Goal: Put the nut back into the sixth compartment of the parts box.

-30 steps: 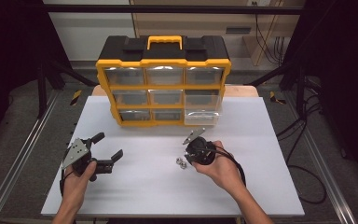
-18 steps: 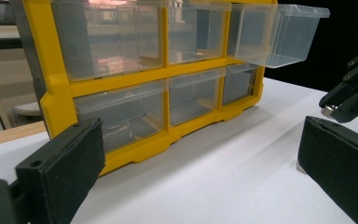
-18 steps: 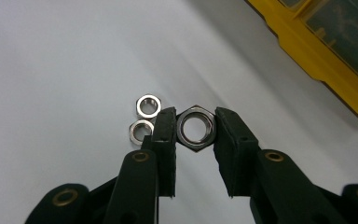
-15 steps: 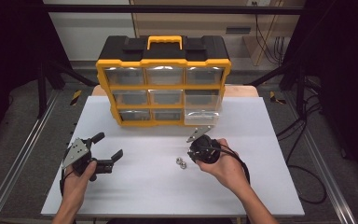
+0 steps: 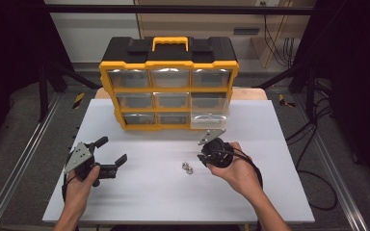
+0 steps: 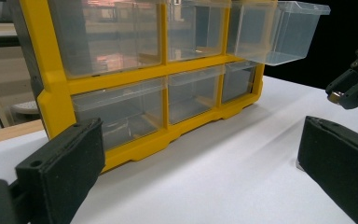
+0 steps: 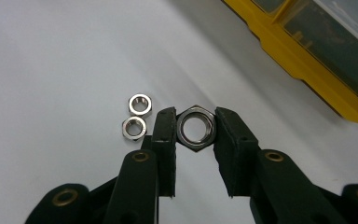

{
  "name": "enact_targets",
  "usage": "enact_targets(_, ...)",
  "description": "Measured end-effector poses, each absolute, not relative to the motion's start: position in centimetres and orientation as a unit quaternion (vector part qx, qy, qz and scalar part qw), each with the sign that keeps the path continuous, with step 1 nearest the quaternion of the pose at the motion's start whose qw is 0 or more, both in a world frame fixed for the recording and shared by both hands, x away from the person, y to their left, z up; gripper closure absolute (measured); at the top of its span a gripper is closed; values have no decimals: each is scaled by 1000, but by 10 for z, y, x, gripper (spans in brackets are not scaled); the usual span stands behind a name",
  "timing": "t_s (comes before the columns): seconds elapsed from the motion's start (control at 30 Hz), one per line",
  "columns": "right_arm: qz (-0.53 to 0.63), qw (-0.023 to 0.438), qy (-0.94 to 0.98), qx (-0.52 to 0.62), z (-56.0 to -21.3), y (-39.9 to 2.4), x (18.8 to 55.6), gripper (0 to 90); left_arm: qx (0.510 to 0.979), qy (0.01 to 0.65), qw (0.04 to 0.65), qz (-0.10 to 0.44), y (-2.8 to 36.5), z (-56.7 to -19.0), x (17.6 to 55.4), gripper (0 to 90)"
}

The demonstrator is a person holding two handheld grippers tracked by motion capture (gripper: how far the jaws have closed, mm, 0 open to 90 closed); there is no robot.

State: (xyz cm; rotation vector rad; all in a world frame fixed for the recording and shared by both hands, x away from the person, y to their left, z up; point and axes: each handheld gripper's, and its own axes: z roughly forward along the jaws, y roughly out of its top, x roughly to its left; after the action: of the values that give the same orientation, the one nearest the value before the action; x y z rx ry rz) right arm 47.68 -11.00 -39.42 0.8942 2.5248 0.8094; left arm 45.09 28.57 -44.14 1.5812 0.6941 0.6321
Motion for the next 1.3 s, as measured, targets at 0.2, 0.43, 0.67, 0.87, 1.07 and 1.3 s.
enact_targets(0.2, 288, 181, 887, 313, -391, -116, 474, 702, 687, 297, 604, 274, 284, -441, 450, 6)
enact_targets(0.43, 300, 186, 882, 312, -385, -123, 470, 701, 689, 296, 601, 275, 284, -442, 450, 6)
enact_targets(0.67, 300, 194, 880, 313, -376, -126, 468, 701, 688, 298, 603, 274, 284, -442, 450, 6)
enact_targets(0.87, 298, 199, 880, 310, -371, -127, 468, 702, 689, 297, 601, 274, 283, -442, 450, 6)
enact_targets(1.07, 303, 204, 879, 306, -362, -127, 466, 701, 689, 297, 601, 275, 283, -441, 449, 6)
enact_targets(1.3, 307, 211, 879, 298, -347, -126, 464, 701, 689, 298, 601, 275, 283, -441, 449, 6)
